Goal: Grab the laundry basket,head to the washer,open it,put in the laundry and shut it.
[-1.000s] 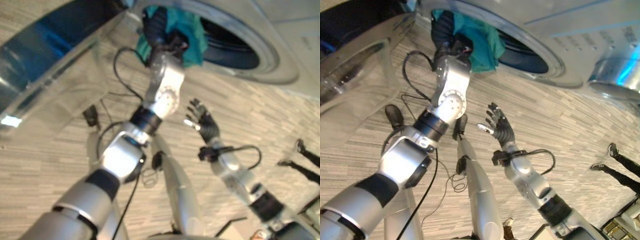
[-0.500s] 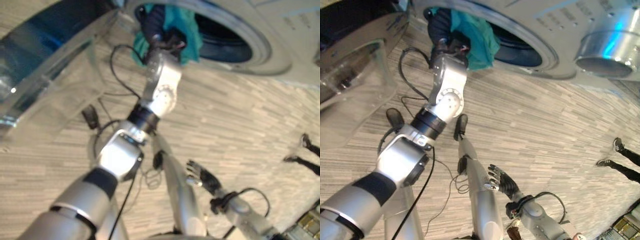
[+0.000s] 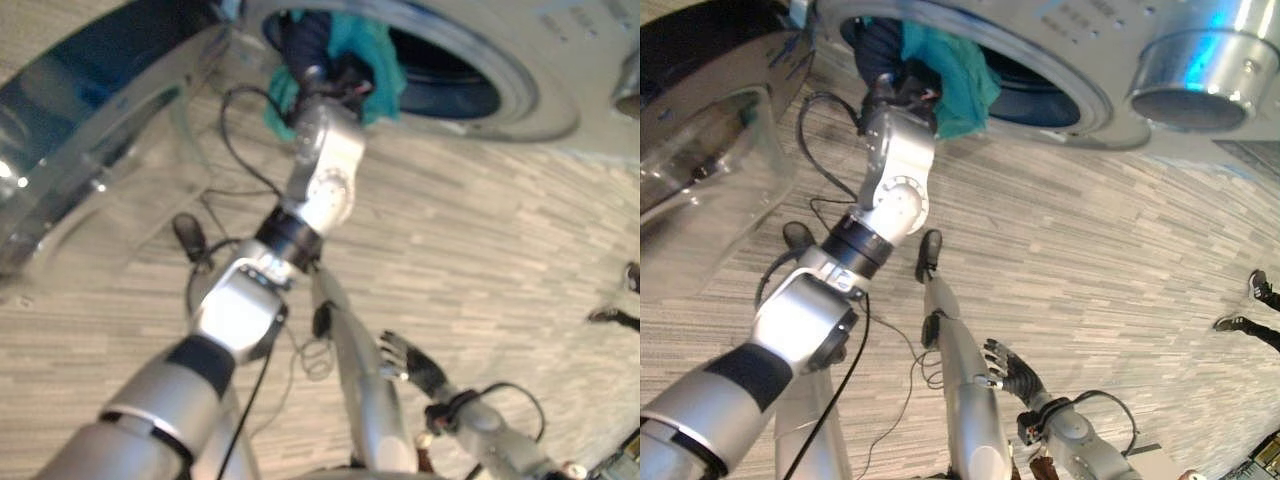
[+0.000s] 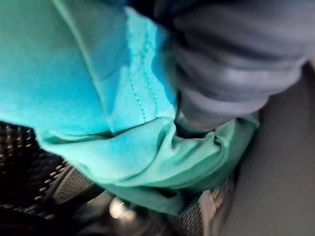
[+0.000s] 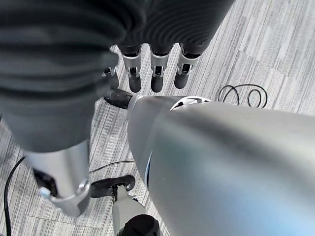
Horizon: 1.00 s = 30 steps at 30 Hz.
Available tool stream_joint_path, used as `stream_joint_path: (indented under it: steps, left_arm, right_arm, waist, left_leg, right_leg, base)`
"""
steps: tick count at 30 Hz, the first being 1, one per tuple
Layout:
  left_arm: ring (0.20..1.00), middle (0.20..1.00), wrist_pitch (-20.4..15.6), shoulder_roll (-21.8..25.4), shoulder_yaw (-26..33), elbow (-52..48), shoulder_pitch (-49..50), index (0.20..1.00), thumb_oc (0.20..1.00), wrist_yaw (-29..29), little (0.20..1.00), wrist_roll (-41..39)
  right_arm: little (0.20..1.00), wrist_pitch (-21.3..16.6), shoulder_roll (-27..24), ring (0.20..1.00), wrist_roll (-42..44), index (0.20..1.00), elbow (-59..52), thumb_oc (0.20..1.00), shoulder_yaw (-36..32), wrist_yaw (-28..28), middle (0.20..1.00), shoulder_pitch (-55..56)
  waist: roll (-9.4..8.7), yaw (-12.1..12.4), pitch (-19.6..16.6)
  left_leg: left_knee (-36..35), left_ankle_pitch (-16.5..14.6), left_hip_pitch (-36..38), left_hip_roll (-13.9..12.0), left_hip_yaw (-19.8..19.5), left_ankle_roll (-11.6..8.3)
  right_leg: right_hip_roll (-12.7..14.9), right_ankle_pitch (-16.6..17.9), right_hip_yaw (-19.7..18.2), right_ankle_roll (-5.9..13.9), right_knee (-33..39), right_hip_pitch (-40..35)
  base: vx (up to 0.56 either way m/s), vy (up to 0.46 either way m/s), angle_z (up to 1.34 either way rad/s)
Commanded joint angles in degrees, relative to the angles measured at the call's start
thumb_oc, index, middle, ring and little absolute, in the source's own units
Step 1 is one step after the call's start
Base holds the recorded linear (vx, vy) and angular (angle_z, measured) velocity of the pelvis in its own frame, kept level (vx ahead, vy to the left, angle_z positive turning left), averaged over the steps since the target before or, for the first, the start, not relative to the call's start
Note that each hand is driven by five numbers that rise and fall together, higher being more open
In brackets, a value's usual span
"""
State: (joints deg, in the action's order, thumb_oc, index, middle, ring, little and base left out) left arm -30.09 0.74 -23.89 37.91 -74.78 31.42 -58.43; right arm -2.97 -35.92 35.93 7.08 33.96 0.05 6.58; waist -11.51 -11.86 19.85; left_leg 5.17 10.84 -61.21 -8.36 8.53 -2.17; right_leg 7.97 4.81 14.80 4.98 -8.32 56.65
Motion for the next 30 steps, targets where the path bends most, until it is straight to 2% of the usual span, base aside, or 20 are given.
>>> stream_joint_path:
  steps: [1, 2, 3, 4, 6, 7, 11, 17, 25, 30]
  left_arm:
    - [0.200, 0.200, -0.26, -8.48, -1.49, 2.72, -7.74, 0.200, 0.200, -3.17, 0.200, 5.50]
    - [0.200, 0.200, -0.18, -8.97, -1.73, 2.84, -7.45, 0.200, 0.200, -3.34, 0.200, 5.71]
    - [0.200, 0.200, 0.52, -9.91, -1.24, 4.78, -5.92, 0.200, 0.200, -3.57, 0.200, 6.37]
    - [0.200, 0.200, -0.14, -11.92, -0.90, 5.82, -5.20, 0.200, 0.200, -3.84, 0.200, 5.62]
    - [0.200, 0.200, -0.22, -11.87, -1.24, 5.85, -5.15, 0.200, 0.200, -3.91, 0.200, 5.54]
    - [0.200, 0.200, -0.71, -11.72, -0.92, 6.04, -6.06, 0.200, 0.200, -3.79, 0.200, 4.93]
    - [0.200, 0.200, -0.84, -8.94, 0.26, 8.68, -7.24, 0.200, 0.200, -5.00, 0.200, 2.21]
    - [0.200, 0.200, -0.78, -6.73, 1.11, 10.76, -7.72, 0.200, 0.200, -6.53, 0.200, 0.21]
    - [0.200, 0.200, -1.72, -5.56, 1.21, 10.88, -9.77, 0.200, 0.200, -7.09, 0.200, -0.51]
    - [0.200, 0.200, -3.20, -6.38, 2.33, 10.82, -11.31, 0.200, 0.200, -5.53, 0.200, -0.91]
  right_arm:
    - [1.000, -0.17, -0.74, 1.000, -0.83, 1.000, -0.16, 1.000, 0.32, 0.78, 1.000, 6.92]
    - [1.000, -0.40, -0.73, 1.000, -1.11, 1.000, 0.28, 1.000, 0.14, 0.58, 1.000, 7.24]
    - [1.000, -1.08, 0.39, 1.000, -3.19, 1.000, 11.35, 1.000, -1.12, -0.31, 1.000, 5.01]
    - [1.000, -3.22, 5.14, 1.000, -5.36, 1.000, 26.66, 1.000, -2.20, -4.32, 1.000, 4.00]
    - [1.000, -3.84, 5.86, 1.000, -5.50, 1.000, 27.70, 1.000, -2.03, -4.27, 1.000, 3.50]
    - [1.000, -3.95, 7.83, 1.000, -6.76, 1.000, 33.17, 1.000, -2.72, -6.39, 1.000, 2.04]
    - [1.000, -2.46, 12.37, 1.000, -12.08, 1.000, 47.94, 1.000, -6.54, -8.55, 1.000, 2.02]
    - [1.000, -1.96, 14.85, 1.000, -15.05, 1.000, 58.21, 1.000, -10.71, -10.56, 1.000, 3.77]
    - [1.000, -2.48, 16.62, 1.000, -16.50, 1.000, 58.87, 1.000, -9.71, -10.32, 1.000, 2.31]
    - [1.000, -2.83, 16.72, 1.000, -16.10, 1.000, 58.52, 1.000, -9.45, -10.46, 1.000, 1.84]
  waist:
    - [1.44, -2.03, -2.51]
    - [1.51, -2.18, -2.67]
    - [2.08, -2.05, -2.86]
    - [2.41, -2.96, -3.01]
    - [2.10, -2.80, -2.89]
    - [2.24, -3.13, -3.31]
    - [2.80, -4.36, -5.21]
    - [3.15, -5.04, -6.44]
    - [3.16, -5.12, -6.37]
    - [3.01, -5.26, -5.80]
  left_leg:
    - [5.86, -15.84, 5.47, -0.04, -1.62, 1.27]
    - [6.01, -15.95, 5.74, -0.08, -1.43, 1.24]
    - [6.26, -16.15, 6.54, -0.23, -1.07, 1.24]
    - [6.28, -15.73, 6.93, -0.49, -0.48, 1.12]
    - [6.24, -15.72, 6.99, -0.51, -0.39, 1.11]
    - [6.08, -15.50, 7.36, -0.66, -0.05, 1.03]
    - [5.00, -14.93, 9.06, -0.83, 0.94, 0.82]
    - [3.51, -13.78, 10.73, -0.46, 0.99, 0.19]
    - [2.13, -12.56, 11.08, -0.09, 0.81, -0.11]
    - [1.72, -12.07, 11.10, -0.30, 1.03, -0.34]
  right_leg:
    - [-4.60, -8.84, 2.16, 0.08, -2.80, -2.30]
    - [-4.66, -8.83, 2.05, 0.06, -2.83, -2.46]
    - [-4.63, -9.08, 2.08, -0.13, -3.28, -2.87]
    - [-4.63, -8.88, 1.87, -0.15, -3.39, -2.90]
    - [-4.66, -8.86, 1.79, -0.15, -3.39, -2.89]
    - [-4.68, -8.74, 1.77, -0.12, -3.38, -3.06]
    - [-4.96, -8.22, 1.42, -0.20, -2.33, -4.38]
    - [-5.53, -7.19, 1.60, -0.28, 0.64, -7.08]
    - [-6.30, -6.44, 1.35, -0.45, 2.45, -7.82]
    - [-6.58, -6.30, 1.24, -0.44, 3.02, -7.93]
  base:
    - [0.00, 0.000, 0.00]
    - [0.00, 0.000, 0.00]
    - [0.00, 0.000, 0.00]
    - [0.00, 0.000, 0.00]
    - [0.00, 0.000, 0.00]
    - [0.00, 0.000, 0.00]
    - [0.00, -0.005, -0.09]
    - [0.00, -0.017, -0.04]
    - [0.00, -0.026, -0.01]
    - [0.01, -0.013, 0.00]
